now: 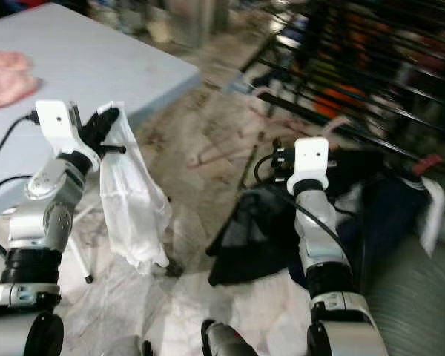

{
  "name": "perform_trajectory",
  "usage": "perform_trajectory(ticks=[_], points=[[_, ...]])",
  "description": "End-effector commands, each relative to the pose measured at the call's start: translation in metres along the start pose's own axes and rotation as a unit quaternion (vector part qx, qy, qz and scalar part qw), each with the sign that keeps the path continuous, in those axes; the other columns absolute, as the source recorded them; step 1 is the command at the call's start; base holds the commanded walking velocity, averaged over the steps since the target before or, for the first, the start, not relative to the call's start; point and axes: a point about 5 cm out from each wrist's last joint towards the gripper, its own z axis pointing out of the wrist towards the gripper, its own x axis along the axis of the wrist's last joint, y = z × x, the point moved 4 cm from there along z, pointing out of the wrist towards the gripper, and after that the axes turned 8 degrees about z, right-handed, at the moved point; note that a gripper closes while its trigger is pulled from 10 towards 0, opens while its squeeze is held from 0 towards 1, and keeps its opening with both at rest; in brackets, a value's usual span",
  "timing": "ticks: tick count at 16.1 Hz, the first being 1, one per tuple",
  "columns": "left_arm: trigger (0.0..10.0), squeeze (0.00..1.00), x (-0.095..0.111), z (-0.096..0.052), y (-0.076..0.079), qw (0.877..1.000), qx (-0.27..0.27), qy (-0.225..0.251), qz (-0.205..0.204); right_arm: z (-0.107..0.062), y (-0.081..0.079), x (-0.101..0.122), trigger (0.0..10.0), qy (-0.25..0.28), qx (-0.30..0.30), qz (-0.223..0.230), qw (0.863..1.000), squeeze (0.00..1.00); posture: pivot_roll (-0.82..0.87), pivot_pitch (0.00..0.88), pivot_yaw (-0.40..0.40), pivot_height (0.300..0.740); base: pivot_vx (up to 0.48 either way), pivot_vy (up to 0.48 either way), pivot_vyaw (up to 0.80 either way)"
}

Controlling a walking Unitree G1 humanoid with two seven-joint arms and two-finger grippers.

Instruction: Hang hanger

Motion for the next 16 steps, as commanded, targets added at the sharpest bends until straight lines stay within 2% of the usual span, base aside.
perform_trajectory(ticks=[1, 6, 8, 10, 12, 16], points=[[10.0, 0.00, 0.024, 0.004, 0.003, 0.999, -0.012, 0.035, 0.015, 0.001, 0.000, 0.005, 10.0, 0.010, 0.001, 0.001, 1.000, 0.00, 0.01, 0.056, -0.042, 0.740, 0.000, 0.480, -0.59], [10.0, 0.00, 0.027, 0.004, 0.007, 0.998, -0.027, 0.042, 0.038, 0.002, 0.000, 0.006, 10.0, 0.011, 0.001, -0.001, 1.000, 0.00, 0.01, 0.051, -0.042, 0.740, 0.000, 0.480, 0.00], [10.0, 0.00, 0.023, 0.003, 0.009, 0.998, -0.032, 0.036, 0.050, 0.001, 0.000, 0.005, 10.0, 0.010, 0.000, 0.000, 1.000, 0.00, 0.01, 0.035, -0.029, 0.740, 0.000, 0.480, -0.70], [10.0, 0.00, 0.007, -0.005, 0.008, 0.998, -0.033, 0.012, 0.055, 0.000, 0.001, 0.006, 10.0, 0.015, -0.003, -0.001, 1.000, 0.00, 0.01, 0.017, -0.008, 0.740, 0.000, 0.367, -0.80], [10.0, 0.00, -0.004, -0.012, 0.010, 0.998, -0.041, 0.003, 0.056, -0.001, 0.005, 0.004, 10.0, 0.017, -0.019, 0.005, 1.000, 0.00, 0.02, 0.000, 0.009, 0.740, 0.000, 0.000, -0.63], [10.0, 0.00, -0.028, -0.019, 0.013, 0.997, -0.051, -0.029, 0.052, -0.009, 0.006, -0.006, 10.0, 0.011, -0.033, 0.012, 0.999, 0.00, 0.03, 0.000, 0.036, 0.740, 0.000, 0.000, 0.00]])
